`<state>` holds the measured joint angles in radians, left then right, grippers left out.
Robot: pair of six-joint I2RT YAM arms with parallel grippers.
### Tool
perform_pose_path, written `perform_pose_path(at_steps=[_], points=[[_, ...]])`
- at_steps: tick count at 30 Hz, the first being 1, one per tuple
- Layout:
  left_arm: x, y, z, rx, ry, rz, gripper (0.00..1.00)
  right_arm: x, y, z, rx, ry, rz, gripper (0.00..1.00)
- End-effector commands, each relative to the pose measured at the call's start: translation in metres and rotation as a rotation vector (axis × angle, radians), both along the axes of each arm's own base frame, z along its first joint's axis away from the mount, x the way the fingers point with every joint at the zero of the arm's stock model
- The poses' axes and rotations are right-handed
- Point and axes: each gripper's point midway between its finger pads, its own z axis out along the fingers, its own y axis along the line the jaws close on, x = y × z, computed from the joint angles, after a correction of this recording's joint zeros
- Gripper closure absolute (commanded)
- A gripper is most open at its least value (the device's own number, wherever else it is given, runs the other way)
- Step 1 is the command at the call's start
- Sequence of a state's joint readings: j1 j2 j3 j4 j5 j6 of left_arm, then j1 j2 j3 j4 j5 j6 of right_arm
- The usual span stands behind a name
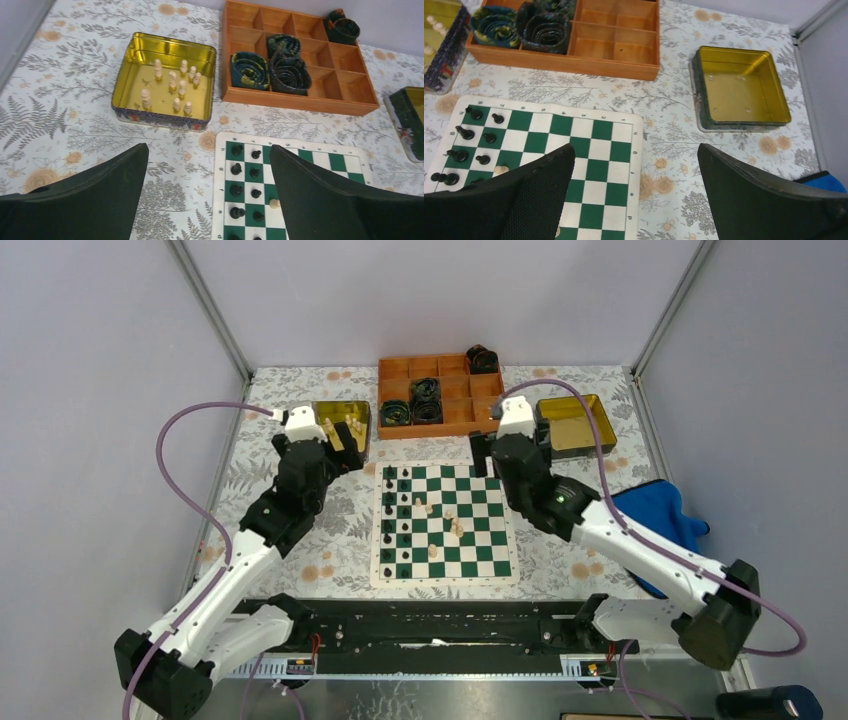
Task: Set up the chess pieces on the board
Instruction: Pick up the chess piece from the chessboard.
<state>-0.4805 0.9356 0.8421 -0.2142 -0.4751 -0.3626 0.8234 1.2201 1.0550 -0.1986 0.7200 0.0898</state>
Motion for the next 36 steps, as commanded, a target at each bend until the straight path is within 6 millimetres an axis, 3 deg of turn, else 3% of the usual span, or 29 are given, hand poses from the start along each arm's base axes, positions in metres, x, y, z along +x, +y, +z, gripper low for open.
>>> perform_pose_path(at_steps=[1,7,10,18,24,27,32,36], points=[[0.001,0.012,0.017,0.037,-0.101,0.058,0.01,-0.006,-0.026,0.037,0.118,-0.157,-0.09,0.0],[-0.003,0.012,0.016,0.022,-0.094,0.058,0.01,-0.02,-0.053,0.039,0.113,-0.234,-0.124,0.03],[-0.006,0.011,0.009,-0.005,-0.068,0.065,0.01,-0.024,-0.066,0.019,0.051,-0.17,-0.188,0.05],[-0.014,0.011,0.0,-0.035,-0.057,0.073,0.01,-0.027,-0.048,-0.011,0.076,-0.087,-0.104,0.06],[-0.014,0.011,0.001,-0.041,-0.046,0.083,0.01,-0.011,-0.023,-0.011,0.082,-0.064,-0.028,0.04],[-0.012,0.014,0.0,-0.026,-0.023,0.109,0.01,0.009,0.011,-0.018,0.113,0.045,0.123,0.05],[-0.009,0.016,-0.009,-0.032,0.04,0.159,0.01,0.026,0.064,-0.045,0.037,0.279,0.279,0.21],[-0.01,0.019,-0.017,-0.042,0.081,0.201,0.01,0.029,0.086,-0.063,0.023,0.378,0.334,0.39]])
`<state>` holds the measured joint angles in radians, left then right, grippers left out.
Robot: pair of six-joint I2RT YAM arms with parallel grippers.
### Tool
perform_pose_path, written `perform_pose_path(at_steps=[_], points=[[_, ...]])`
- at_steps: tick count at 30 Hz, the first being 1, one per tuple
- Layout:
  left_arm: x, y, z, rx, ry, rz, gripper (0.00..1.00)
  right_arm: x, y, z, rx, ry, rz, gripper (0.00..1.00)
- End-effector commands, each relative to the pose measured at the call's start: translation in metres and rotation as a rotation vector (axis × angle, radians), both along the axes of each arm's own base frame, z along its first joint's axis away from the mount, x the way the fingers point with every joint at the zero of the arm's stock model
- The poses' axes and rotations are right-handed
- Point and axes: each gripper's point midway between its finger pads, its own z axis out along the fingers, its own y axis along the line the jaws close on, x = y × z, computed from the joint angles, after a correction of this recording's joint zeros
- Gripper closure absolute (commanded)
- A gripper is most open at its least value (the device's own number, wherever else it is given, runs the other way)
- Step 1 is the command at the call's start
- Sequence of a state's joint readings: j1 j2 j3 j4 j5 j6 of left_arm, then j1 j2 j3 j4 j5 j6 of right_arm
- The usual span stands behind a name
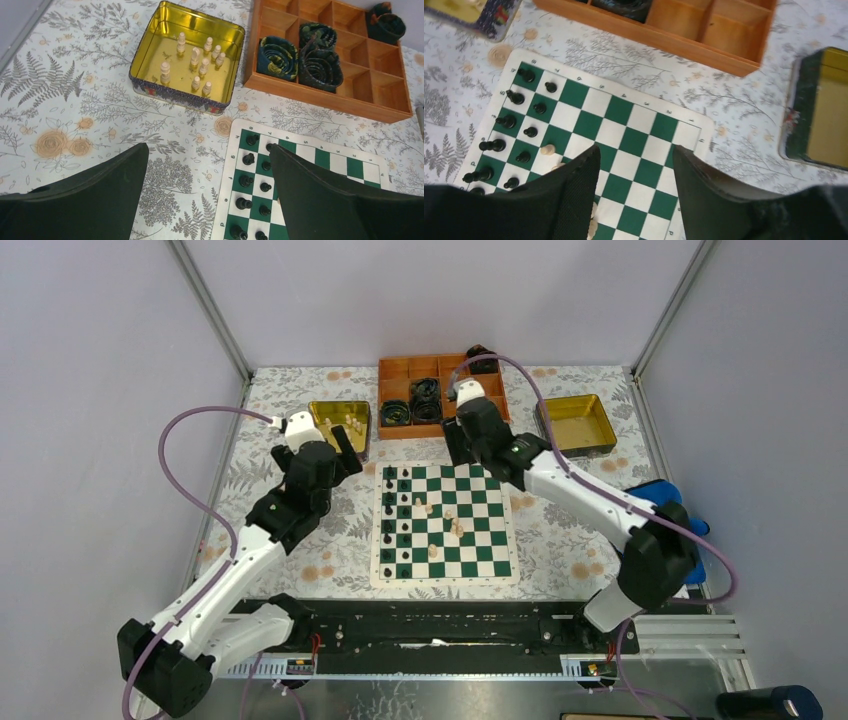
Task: Set up the chess pieces on the board
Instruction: Pick up the chess piece from the chessboard.
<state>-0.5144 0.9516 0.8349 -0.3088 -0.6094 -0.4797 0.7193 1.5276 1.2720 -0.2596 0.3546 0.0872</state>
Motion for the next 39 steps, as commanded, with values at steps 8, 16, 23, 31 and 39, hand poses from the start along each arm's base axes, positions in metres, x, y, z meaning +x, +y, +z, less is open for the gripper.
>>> perform_pose_path(at_steps=[8,16,23,31,39], points=[[-0.004,0.007,-0.001,-0.05,0.038,0.097,0.01,-0.038,0.064,-0.061,-0.054,0.324,0.259,0.49],[-0.007,0.002,-0.01,-0.074,0.072,0.082,0.01,-0.056,0.095,-0.083,-0.044,0.405,0.348,0.5],[-0.012,0.003,-0.014,-0.083,0.079,0.076,0.01,-0.055,0.11,-0.099,-0.056,0.424,0.365,0.5],[-0.017,0.006,-0.013,-0.078,0.082,0.071,0.01,-0.043,0.122,-0.112,-0.067,0.433,0.367,0.51],[-0.02,0.01,-0.013,-0.053,0.084,0.072,0.01,-0.041,0.133,-0.128,-0.062,0.464,0.383,0.51]])
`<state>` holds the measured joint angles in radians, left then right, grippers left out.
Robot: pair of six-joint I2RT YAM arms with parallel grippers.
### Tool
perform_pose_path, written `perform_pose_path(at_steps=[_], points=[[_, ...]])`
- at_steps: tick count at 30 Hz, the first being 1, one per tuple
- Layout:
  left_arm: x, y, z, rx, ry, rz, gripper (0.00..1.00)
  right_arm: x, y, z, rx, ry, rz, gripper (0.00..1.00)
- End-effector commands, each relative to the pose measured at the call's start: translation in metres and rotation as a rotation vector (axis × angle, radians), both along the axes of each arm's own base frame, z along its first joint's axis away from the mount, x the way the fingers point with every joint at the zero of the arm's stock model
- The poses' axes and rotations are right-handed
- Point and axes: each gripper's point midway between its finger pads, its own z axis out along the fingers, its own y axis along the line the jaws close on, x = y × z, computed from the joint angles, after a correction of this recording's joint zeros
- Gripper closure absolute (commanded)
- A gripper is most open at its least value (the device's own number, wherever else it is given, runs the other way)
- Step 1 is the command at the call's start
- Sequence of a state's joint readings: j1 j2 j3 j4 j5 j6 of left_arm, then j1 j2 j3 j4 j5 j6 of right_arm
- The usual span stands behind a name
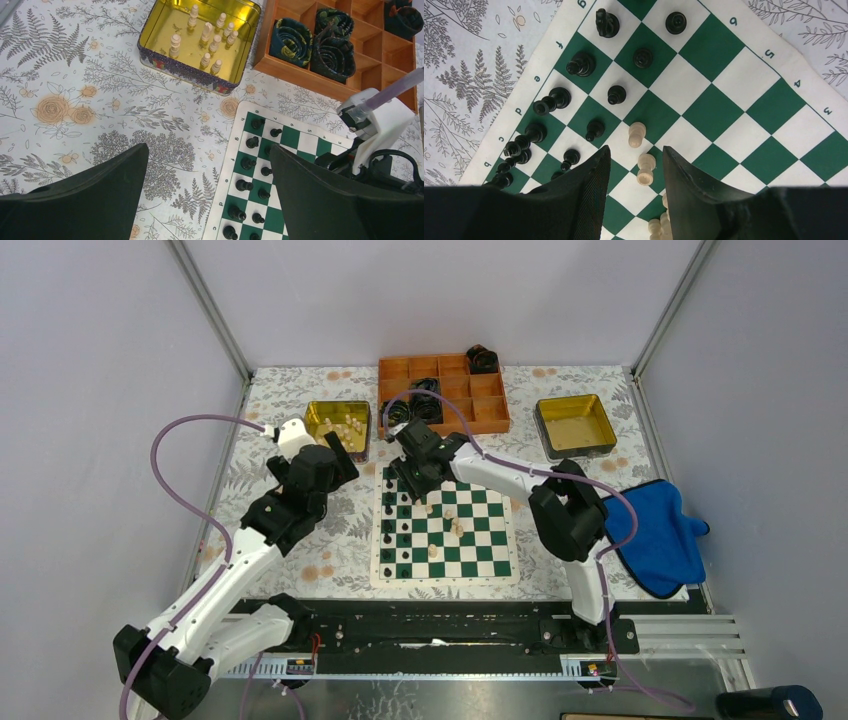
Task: Set up the chess pieces on the board
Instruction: Pick up the chess piece from the chessboard.
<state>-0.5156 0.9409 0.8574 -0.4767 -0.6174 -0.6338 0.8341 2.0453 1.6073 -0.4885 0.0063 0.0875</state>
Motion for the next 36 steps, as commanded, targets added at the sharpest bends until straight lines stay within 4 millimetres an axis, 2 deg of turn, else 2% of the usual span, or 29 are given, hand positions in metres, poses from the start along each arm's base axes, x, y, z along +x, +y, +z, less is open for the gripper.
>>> perform_pose_path(at_steps=[1,12,22,30,36], points=[[-0.003,0.004,0.003,0.023,-0.007,0.004,0.01,0.002,0.019,0.007,0.047,0.004,0.021,0.51],[-0.005,0.008,0.001,0.068,0.009,-0.004,0.01,0.0,0.019,-0.013,0.027,0.042,0.013,0.51],[-0.006,0.01,-0.001,0.089,0.019,-0.012,0.01,0.0,0.018,-0.025,0.007,0.056,0.005,0.58],[-0.008,0.012,-0.002,0.098,0.02,-0.012,0.01,0.001,0.017,-0.027,-0.004,0.054,-0.002,0.71],[-0.01,0.013,-0.002,0.093,0.015,-0.01,0.01,0.007,0.011,-0.019,-0.016,0.018,-0.026,0.92]])
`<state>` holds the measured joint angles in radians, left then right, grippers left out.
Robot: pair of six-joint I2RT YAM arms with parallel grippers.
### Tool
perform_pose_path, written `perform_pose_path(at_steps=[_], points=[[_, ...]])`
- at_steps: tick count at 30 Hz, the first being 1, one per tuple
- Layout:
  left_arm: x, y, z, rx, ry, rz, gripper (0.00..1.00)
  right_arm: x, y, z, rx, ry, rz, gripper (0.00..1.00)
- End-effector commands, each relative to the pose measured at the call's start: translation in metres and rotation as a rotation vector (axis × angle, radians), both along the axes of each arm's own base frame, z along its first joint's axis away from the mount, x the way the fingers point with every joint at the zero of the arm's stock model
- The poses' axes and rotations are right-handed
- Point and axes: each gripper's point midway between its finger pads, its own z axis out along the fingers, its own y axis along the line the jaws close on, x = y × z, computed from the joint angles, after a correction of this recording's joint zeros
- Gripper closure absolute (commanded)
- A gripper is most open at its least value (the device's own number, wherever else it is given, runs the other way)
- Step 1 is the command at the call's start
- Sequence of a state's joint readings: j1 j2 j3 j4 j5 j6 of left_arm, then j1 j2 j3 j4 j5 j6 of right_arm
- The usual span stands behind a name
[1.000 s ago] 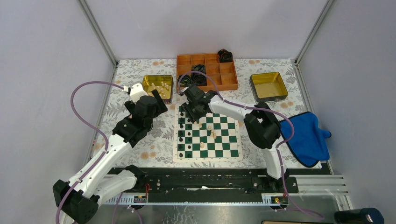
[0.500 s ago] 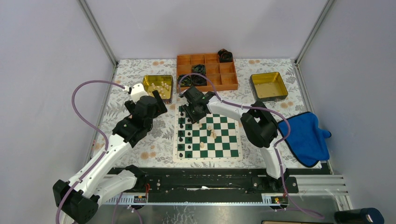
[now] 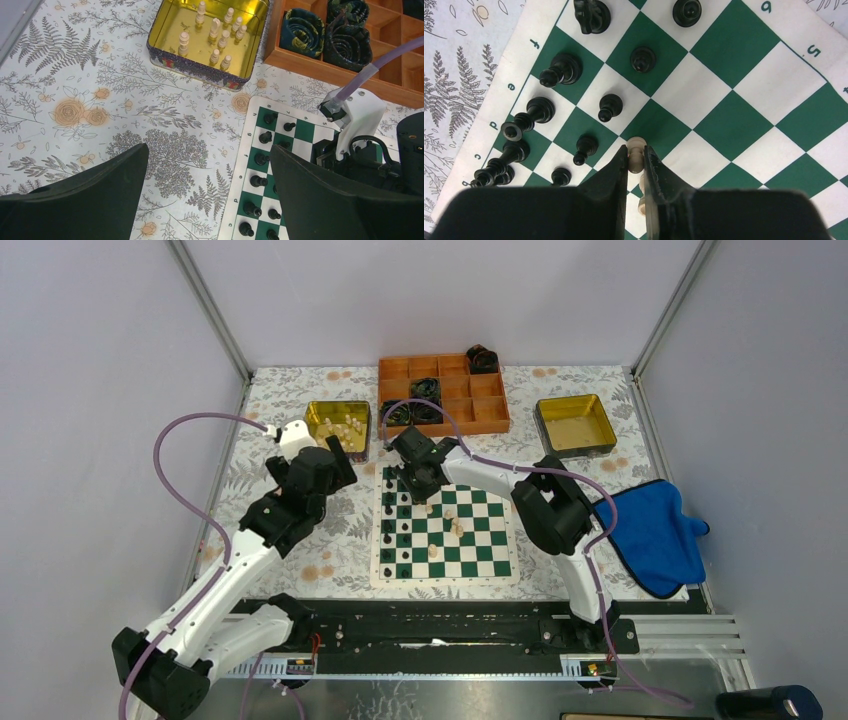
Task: Set up the chess pieces on the board
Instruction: Pick up the chess piece from the chessboard.
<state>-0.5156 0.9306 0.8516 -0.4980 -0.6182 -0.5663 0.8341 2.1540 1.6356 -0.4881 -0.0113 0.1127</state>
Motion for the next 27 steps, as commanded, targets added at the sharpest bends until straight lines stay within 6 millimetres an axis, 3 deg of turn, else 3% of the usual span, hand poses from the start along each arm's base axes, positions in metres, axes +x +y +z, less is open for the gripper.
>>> perform_pose_path(at_steps=[1,4,14,22,27], points=[[-0.005,0.008,0.003,0.023,-0.013,0.019,0.01,0.011,0.007,0.026,0.025,-0.072,-0.017,0.94],[-0.005,0.007,0.004,0.018,-0.017,0.018,0.01,0.016,0.005,0.04,0.029,-0.114,-0.031,1.0],[0.0,0.002,0.012,0.0,-0.037,0.004,0.01,0.034,-0.011,0.094,0.034,-0.263,-0.116,1.0],[0.007,-0.006,0.009,-0.001,-0.021,-0.019,0.01,0.064,-0.07,0.104,0.011,-0.302,-0.316,1.0],[0.009,-0.009,0.007,0.002,-0.013,-0.03,0.01,0.078,-0.106,0.092,0.021,-0.264,-0.414,1.0]])
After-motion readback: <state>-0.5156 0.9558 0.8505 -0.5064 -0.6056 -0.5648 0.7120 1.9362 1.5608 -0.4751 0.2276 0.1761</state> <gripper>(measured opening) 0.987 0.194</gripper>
